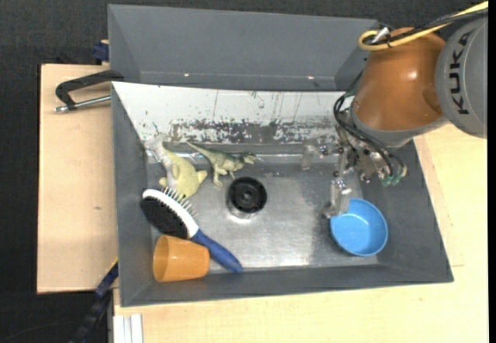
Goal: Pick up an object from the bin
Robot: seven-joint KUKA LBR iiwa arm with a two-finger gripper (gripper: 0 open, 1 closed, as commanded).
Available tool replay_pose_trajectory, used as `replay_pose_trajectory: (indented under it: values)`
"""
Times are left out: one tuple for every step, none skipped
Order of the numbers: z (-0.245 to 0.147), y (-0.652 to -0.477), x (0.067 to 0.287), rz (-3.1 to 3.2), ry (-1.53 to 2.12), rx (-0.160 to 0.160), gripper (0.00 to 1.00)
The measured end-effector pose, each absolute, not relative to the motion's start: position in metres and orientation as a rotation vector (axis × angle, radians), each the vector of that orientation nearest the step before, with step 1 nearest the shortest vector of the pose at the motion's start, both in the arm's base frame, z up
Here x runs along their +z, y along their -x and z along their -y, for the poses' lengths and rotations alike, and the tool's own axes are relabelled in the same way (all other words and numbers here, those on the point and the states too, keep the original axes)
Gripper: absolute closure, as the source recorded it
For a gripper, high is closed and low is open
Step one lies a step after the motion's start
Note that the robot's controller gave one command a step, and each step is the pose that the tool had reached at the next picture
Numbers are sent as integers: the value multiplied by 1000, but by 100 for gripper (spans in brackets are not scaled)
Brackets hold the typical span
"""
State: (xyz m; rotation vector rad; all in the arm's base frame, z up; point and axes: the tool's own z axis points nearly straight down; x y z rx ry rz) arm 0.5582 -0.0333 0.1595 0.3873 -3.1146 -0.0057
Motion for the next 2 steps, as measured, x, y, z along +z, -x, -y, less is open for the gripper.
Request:
replay_pose_trajectory:
  values:
    - [99,-528,130,3018,-866,1,0]
    - [97,-525,82,2869,-1274,-3,0]
